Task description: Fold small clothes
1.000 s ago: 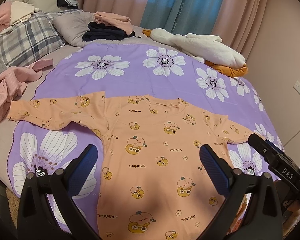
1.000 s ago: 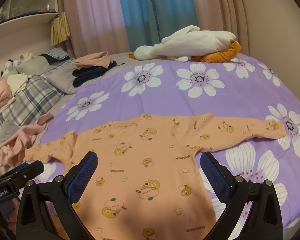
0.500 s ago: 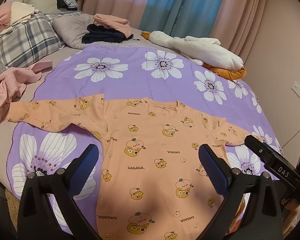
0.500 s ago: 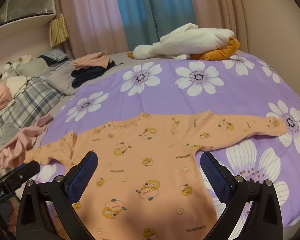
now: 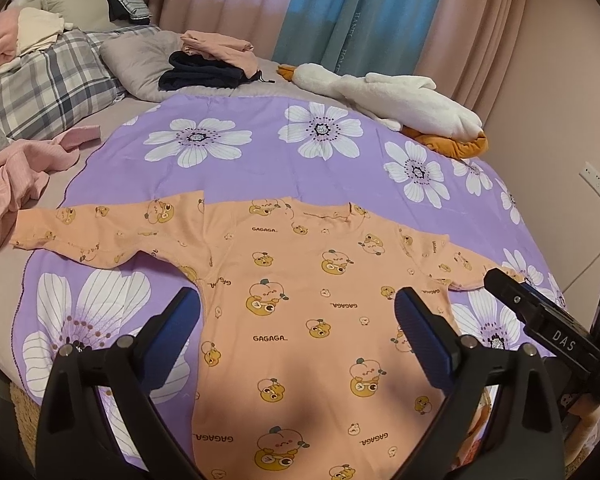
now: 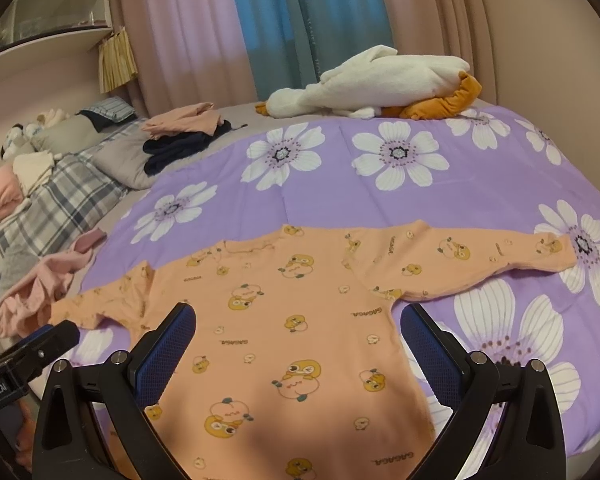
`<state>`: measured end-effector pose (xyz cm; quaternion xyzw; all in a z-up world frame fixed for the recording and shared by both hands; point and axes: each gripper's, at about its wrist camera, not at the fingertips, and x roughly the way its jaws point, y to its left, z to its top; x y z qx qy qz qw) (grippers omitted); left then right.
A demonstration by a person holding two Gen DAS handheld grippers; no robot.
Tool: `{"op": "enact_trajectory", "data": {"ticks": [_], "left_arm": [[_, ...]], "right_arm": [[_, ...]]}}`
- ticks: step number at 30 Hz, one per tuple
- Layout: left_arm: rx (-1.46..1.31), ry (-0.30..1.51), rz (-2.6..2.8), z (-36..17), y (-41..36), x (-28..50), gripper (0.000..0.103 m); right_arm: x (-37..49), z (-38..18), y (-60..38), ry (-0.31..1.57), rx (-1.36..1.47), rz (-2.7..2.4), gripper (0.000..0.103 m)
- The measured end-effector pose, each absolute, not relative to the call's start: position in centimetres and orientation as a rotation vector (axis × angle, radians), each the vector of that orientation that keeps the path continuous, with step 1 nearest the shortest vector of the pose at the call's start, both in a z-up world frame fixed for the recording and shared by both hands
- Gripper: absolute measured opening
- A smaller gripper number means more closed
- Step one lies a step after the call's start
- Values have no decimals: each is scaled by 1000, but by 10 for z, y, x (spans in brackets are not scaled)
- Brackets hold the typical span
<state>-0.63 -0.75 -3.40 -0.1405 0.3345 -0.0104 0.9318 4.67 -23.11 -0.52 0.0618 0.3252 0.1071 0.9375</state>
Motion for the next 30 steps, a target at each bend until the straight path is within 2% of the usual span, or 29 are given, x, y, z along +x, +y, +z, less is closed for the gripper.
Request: {"op": "enact_trajectory", "data": {"ticks": [30], "left_arm": [[-287,733,-17,-44,-10,3,97]], "right_arm": [[52,-9,-235,681,143,222,102]]}}
